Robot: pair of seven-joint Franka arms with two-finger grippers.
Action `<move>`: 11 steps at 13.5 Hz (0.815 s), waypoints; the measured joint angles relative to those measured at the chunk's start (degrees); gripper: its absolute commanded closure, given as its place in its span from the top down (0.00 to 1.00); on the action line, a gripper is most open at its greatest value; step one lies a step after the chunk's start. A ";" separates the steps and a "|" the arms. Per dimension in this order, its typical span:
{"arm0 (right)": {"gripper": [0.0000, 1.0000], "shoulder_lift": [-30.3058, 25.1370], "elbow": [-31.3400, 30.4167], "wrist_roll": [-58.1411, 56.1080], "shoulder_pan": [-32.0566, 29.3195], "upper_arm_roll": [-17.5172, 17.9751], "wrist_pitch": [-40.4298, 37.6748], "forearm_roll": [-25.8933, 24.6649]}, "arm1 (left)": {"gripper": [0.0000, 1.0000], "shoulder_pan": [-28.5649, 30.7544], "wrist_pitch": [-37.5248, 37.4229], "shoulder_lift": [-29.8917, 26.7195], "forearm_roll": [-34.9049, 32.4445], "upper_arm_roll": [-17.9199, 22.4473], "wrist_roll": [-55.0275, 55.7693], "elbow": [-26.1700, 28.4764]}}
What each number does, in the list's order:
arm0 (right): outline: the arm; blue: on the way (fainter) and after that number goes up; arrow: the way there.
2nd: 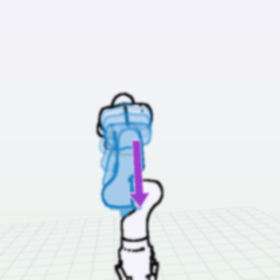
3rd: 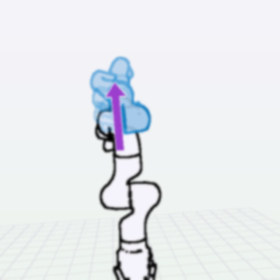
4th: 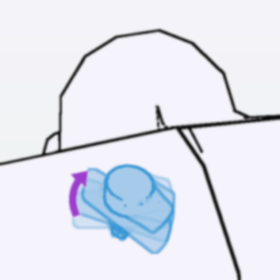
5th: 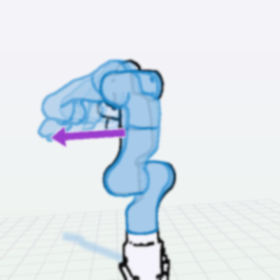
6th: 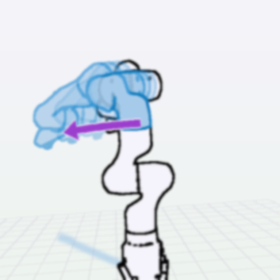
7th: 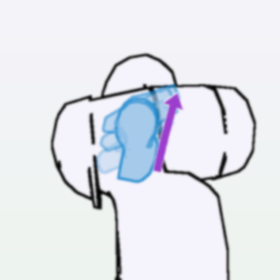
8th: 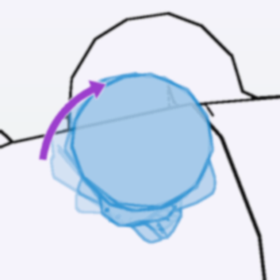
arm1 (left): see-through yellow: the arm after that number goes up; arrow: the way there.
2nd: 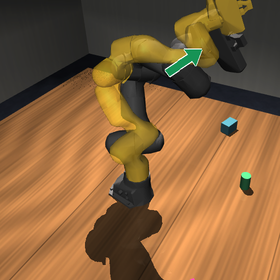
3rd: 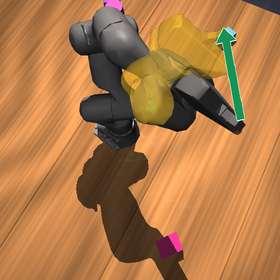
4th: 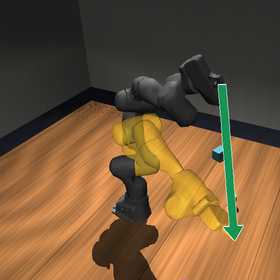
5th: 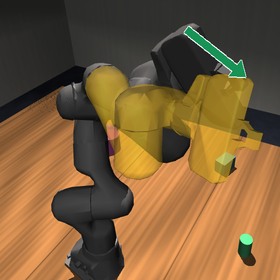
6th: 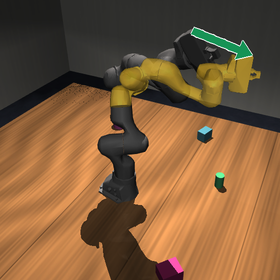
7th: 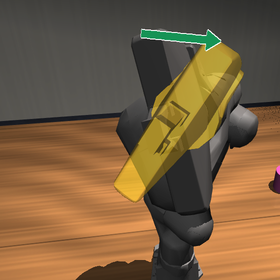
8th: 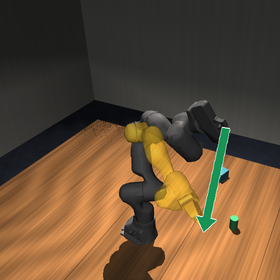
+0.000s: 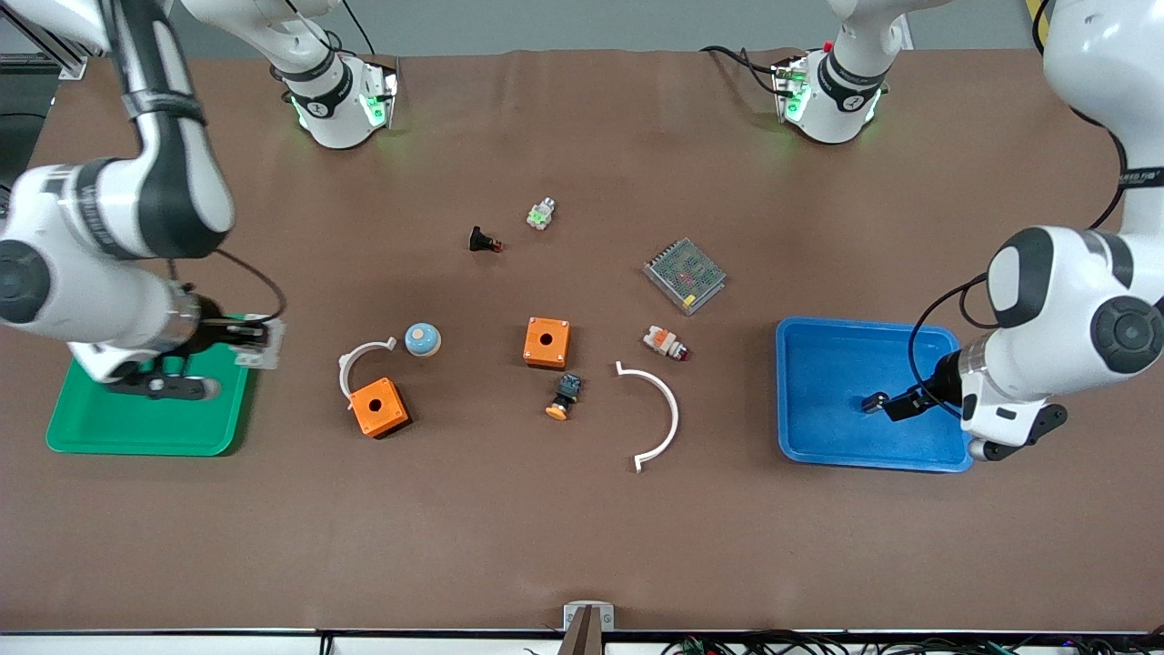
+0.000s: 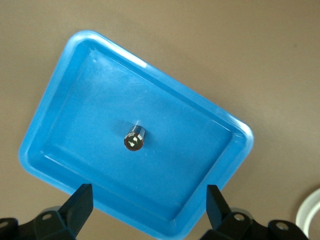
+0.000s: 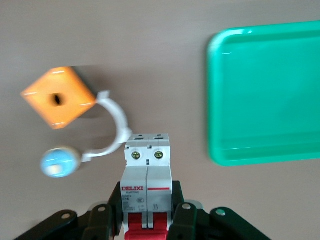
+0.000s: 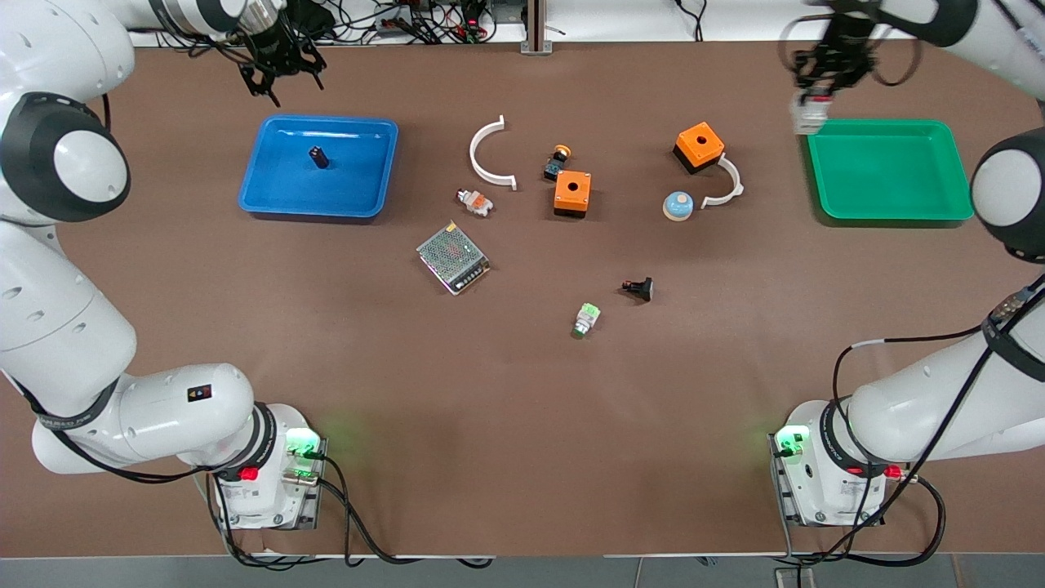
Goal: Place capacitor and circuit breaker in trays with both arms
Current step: 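Release the capacitor in the blue tray while the right gripper carries the breaker, then lower the breaker into the green tray while the left gripper withdraws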
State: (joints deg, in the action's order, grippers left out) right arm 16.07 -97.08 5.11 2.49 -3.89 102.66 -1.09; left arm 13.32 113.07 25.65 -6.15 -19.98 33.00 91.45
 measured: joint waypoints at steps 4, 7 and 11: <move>0.23 1.85 0.02 -11.20 -10.14 -0.08 5.40 -1.10 | 1.00 0.01 -8.32 -2.68 0.00 -1.01 -3.10 -5.77; 0.23 6.10 0.01 -17.89 -15.90 -0.08 12.10 -1.14 | 1.00 -0.01 -11.25 -4.06 0.00 -2.23 -3.27 -7.34; 0.23 12.72 0.08 -21.56 -18.88 -0.03 20.35 -1.15 | 1.00 0.00 -11.86 -6.47 0.00 -2.50 -3.80 -7.64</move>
State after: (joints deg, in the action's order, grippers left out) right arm 28.79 -97.00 -16.45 -16.39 -3.93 123.01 -2.25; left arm 13.32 101.20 19.18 -6.15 -22.49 29.20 83.81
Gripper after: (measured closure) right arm 0.599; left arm 0.000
